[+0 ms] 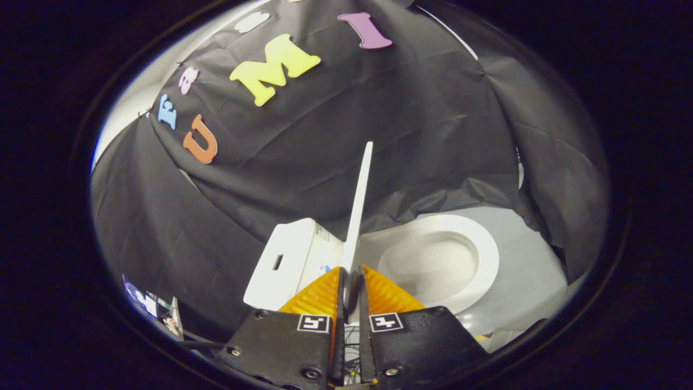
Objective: Open the toilet lid.
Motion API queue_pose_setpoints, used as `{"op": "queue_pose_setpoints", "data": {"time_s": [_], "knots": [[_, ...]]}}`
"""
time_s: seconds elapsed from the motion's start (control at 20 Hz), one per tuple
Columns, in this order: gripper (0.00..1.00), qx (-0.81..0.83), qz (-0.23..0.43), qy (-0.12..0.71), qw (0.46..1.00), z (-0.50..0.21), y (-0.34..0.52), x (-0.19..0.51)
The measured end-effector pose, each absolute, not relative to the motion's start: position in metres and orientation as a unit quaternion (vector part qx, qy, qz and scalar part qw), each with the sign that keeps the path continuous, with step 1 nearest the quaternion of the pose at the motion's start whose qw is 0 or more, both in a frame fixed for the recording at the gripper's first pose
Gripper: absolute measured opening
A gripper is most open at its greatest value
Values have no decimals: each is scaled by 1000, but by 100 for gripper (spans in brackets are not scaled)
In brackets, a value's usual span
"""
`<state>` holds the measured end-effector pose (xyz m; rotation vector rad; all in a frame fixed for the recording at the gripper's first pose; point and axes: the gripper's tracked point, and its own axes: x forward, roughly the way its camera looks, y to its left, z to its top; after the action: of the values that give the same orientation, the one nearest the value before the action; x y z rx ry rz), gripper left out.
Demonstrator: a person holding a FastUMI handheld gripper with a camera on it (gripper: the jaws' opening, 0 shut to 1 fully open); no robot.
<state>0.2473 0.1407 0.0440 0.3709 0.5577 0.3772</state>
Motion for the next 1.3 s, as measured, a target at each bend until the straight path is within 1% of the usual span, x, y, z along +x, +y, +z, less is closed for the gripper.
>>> {"op": "queue_pose_setpoints", "data": {"time_s": [0.2,1.3], "knots": [[17,154,186,269,932,55,168,245],[17,6,213,258,942,88,314,225]]}}
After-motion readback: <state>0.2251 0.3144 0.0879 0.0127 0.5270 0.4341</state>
